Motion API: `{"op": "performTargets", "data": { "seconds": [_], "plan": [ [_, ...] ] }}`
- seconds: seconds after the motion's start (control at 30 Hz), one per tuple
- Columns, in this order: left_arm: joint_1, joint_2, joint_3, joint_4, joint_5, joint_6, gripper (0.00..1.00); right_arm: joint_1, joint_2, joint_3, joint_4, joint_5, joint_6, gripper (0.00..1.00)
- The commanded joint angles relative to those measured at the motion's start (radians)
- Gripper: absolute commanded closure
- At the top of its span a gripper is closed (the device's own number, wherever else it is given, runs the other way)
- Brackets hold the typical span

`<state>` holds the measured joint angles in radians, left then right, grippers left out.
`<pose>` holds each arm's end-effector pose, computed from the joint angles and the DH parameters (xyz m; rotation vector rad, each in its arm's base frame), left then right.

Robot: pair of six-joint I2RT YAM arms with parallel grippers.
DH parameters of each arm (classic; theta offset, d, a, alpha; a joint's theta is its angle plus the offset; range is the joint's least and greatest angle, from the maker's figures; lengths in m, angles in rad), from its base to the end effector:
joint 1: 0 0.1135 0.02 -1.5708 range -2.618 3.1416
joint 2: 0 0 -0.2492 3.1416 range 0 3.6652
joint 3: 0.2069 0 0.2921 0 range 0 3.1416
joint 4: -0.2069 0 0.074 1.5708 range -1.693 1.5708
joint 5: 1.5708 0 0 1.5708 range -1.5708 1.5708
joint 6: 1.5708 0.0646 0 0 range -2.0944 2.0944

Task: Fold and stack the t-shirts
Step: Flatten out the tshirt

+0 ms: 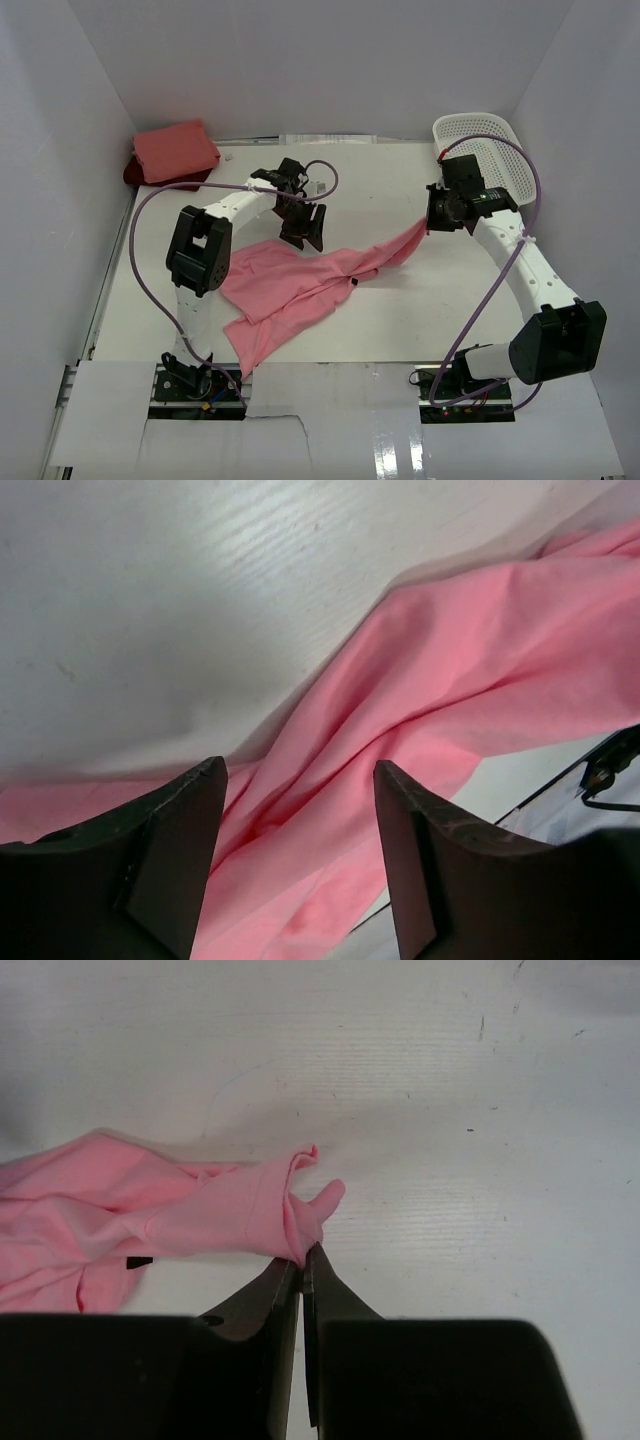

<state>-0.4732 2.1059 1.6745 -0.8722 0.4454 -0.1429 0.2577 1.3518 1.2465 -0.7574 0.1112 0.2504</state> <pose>0.4028 -0.2375 0.1352 0.5698 2.8759 -0.7518 0.3367 0.0813 0.2814 0.0411 2.4282 0.0947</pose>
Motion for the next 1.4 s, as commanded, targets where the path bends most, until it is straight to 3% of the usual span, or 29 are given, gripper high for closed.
{"op": "performTargets", "data": {
  "seconds": [0.0,0.2,0.3,0.33,0.37,0.43,0.5,0.53,0.57,0.7,0.77,0.8,0.87,1.03,1.17,1.23,1.33,1.37],
  "plan": [
    [-0.005,-0.125,-0.053,-0.028,-0.008,0.014,0.27,0.002,-0.01,0.033,0.021,-0.013,-0.016,0.92],
    [-0.004,-0.173,-0.147,-0.021,0.006,0.023,0.29,0.002,-0.005,0.03,0.023,-0.022,-0.017,0.92],
    [-0.004,-0.164,-0.167,-0.024,0.018,0.02,0.48,0.002,-0.003,0.031,0.023,-0.019,-0.02,0.92],
    [-0.004,-0.159,-0.171,-0.027,0.029,0.019,0.56,0.002,-0.002,0.033,0.023,-0.019,-0.02,0.92],
    [-0.004,-0.156,-0.18,-0.025,0.033,0.02,0.72,0.002,-0.003,0.034,0.021,-0.015,-0.02,0.92],
    [-0.005,-0.132,-0.188,-0.025,0.03,0.02,0.8,0.002,0.001,0.034,0.021,-0.016,-0.02,0.92],
    [-0.007,-0.115,-0.194,-0.03,0.039,0.017,0.76,0.002,0.004,0.037,0.021,-0.027,-0.022,0.92],
    [-0.008,-0.107,-0.197,-0.03,0.044,0.014,0.69,0.002,0.006,0.037,0.021,-0.027,-0.022,0.92],
    [-0.01,-0.1,-0.199,-0.033,0.033,0.009,0.51,0.0,0.004,0.039,0.02,-0.028,-0.022,0.92],
    [-0.01,-0.112,-0.193,-0.034,0.009,0.003,0.26,0.002,0.001,0.036,0.02,-0.03,-0.025,0.92],
    [-0.01,-0.118,-0.193,-0.033,0.027,0.006,0.26,0.002,0.003,0.034,0.018,-0.028,-0.025,0.92],
    [-0.01,-0.118,-0.197,-0.031,0.036,0.011,0.35,0.002,0.003,0.033,0.02,-0.028,-0.025,0.92],
    [-0.01,-0.11,-0.208,-0.03,0.055,0.014,0.43,0.002,0.004,0.033,0.02,-0.03,-0.025,0.92],
    [-0.03,-0.077,-0.223,-0.03,0.053,0.012,1.0,0.002,0.006,0.034,0.021,-0.031,-0.025,0.92],
    [-0.031,-0.047,-0.174,-0.05,0.041,0.012,1.0,0.002,0.012,0.036,0.026,-0.038,-0.025,0.92],
    [-0.028,-0.018,-0.116,-0.066,-0.063,0.003,1.0,0.002,0.023,0.05,0.039,-0.048,-0.022,0.92],
    [0.014,0.055,0.107,-0.145,-0.221,-0.02,1.0,0.002,0.091,0.1,0.059,-0.097,-0.011,0.92],
    [0.031,0.145,0.308,-0.222,-0.261,-0.043,1.0,0.005,0.148,0.163,0.07,-0.105,-0.011,0.92]
  ]
}}
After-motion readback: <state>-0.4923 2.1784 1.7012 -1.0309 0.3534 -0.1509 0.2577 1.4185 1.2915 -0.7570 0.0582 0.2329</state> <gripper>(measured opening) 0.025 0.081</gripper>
